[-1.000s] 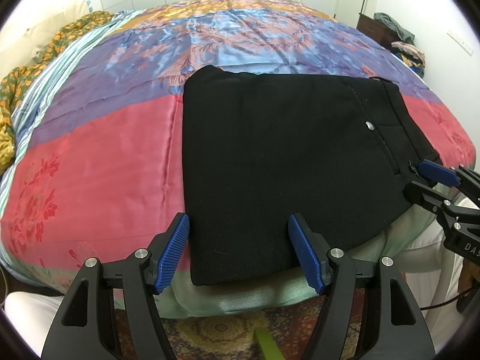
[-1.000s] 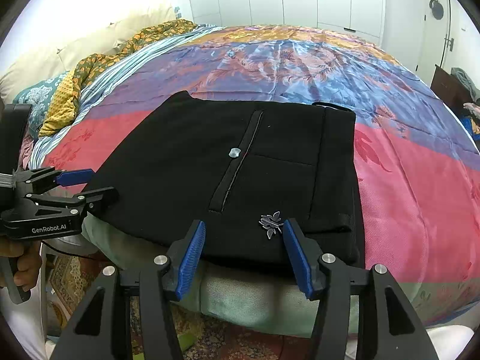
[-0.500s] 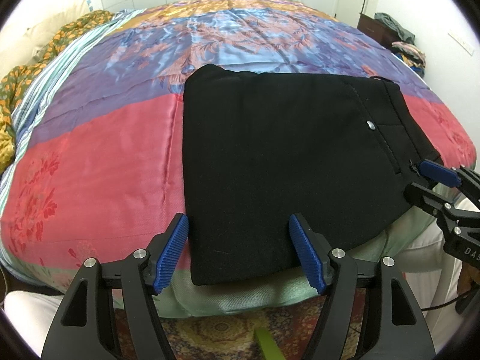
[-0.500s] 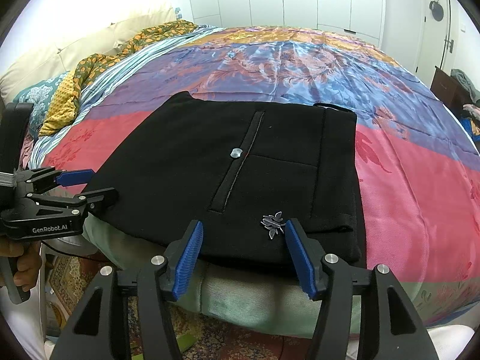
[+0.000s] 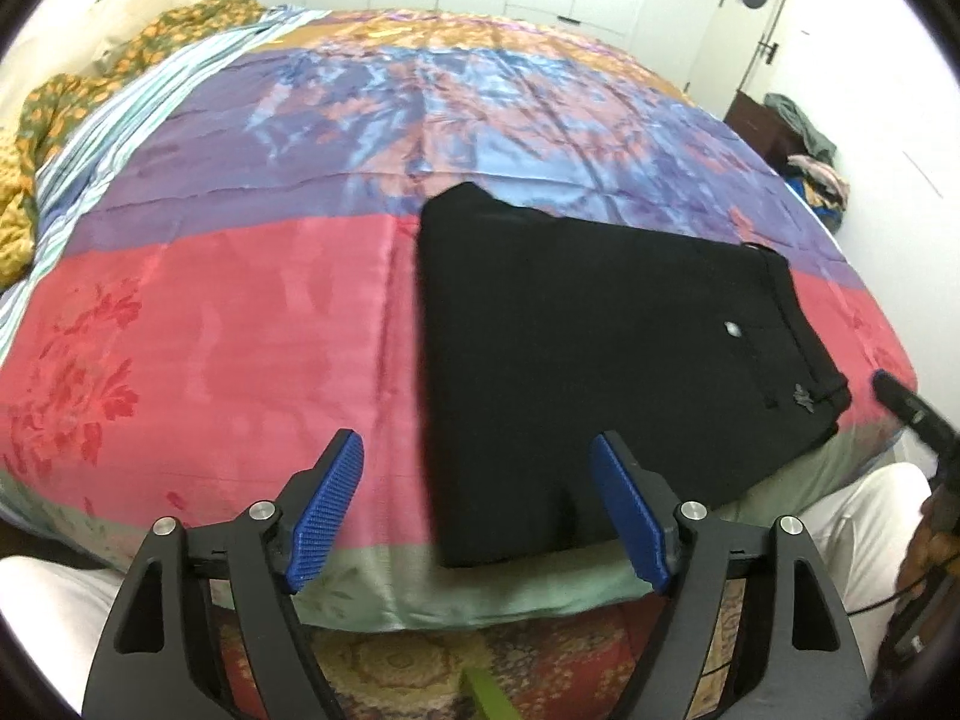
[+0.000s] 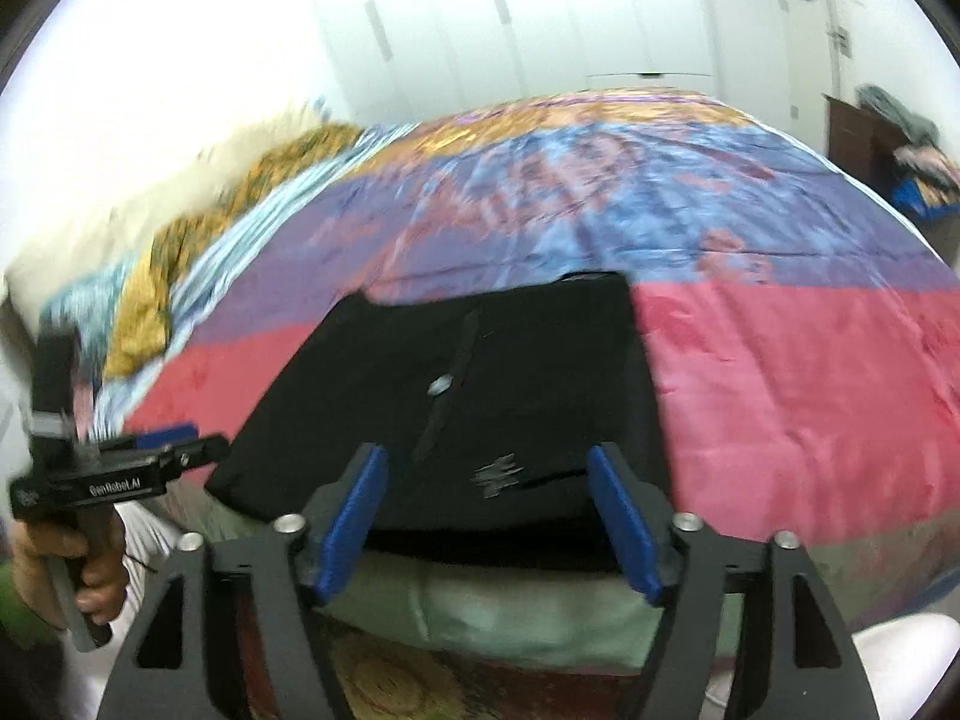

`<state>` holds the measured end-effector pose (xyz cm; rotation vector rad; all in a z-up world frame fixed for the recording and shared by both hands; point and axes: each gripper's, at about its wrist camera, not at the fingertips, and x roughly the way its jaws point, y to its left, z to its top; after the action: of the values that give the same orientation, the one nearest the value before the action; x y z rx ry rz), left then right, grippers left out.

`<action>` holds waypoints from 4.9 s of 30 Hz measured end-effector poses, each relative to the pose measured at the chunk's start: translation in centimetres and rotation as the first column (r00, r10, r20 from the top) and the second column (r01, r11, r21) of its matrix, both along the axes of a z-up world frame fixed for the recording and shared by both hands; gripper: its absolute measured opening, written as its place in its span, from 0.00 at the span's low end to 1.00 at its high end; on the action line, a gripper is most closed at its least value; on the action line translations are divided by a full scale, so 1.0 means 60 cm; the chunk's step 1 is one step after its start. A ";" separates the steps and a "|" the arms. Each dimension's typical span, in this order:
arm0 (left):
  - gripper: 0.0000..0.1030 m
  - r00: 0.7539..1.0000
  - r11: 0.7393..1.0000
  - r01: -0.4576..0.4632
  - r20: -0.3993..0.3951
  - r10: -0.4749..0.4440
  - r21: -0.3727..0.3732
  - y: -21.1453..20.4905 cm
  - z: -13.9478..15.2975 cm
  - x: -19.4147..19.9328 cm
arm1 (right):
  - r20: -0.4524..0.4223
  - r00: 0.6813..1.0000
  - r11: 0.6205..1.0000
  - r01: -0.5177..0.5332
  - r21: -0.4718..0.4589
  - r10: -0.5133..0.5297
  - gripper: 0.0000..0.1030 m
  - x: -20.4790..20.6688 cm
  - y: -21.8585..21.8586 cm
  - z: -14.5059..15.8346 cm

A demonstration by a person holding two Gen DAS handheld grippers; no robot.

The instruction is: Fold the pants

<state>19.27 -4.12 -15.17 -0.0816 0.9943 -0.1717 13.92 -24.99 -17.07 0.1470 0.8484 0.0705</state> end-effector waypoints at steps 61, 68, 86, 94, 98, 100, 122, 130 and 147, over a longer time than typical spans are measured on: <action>0.23 0.996 0.994 0.076 -0.031 -0.079 -0.084 0.017 0.098 0.237 | -0.225 0.893 0.909 -0.332 0.253 0.389 0.35 0.358 0.062 -0.013; 0.50 0.992 0.991 -0.069 -0.098 0.080 0.115 0.039 -0.013 0.284 | -0.397 0.902 0.985 -0.136 0.110 0.169 0.49 0.445 0.002 -0.136; 0.97 0.980 0.959 -0.071 0.197 0.016 0.274 0.006 0.084 -0.028 | -0.111 0.988 0.966 -0.127 -0.225 0.105 1.00 0.109 0.070 0.041; 0.97 0.992 0.971 -0.036 0.130 0.005 0.236 -0.019 0.114 -0.086 | -0.152 0.986 0.942 -0.118 -0.314 0.073 1.00 0.008 0.134 0.064; 0.97 0.990 0.963 -0.008 0.136 -0.030 0.269 -0.024 0.137 -0.104 | -0.130 0.989 0.945 -0.107 -0.309 0.069 1.00 -0.020 0.153 0.097; 0.97 0.989 0.963 -0.020 0.145 -0.020 0.270 -0.020 0.150 -0.110 | -0.125 0.991 0.943 -0.093 -0.318 0.056 1.00 -0.025 0.157 0.109; 0.97 0.994 0.971 -0.088 0.085 0.070 0.223 -0.005 0.185 -0.139 | -0.088 0.995 0.905 -0.085 -0.416 0.053 1.00 -0.061 0.206 0.139; 0.97 0.993 0.970 -0.098 0.088 0.080 0.221 -0.005 0.189 -0.140 | -0.088 0.995 0.913 -0.075 -0.400 0.043 1.00 -0.059 0.203 0.139; 0.97 0.995 0.973 -0.083 0.075 0.068 0.216 -0.007 0.184 -0.136 | -0.095 0.995 0.917 -0.073 -0.392 0.038 1.00 -0.059 0.201 0.128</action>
<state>11.09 -4.55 -4.12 0.0872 0.9363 0.0057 10.36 -12.92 -9.40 -0.2572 0.9357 -0.0558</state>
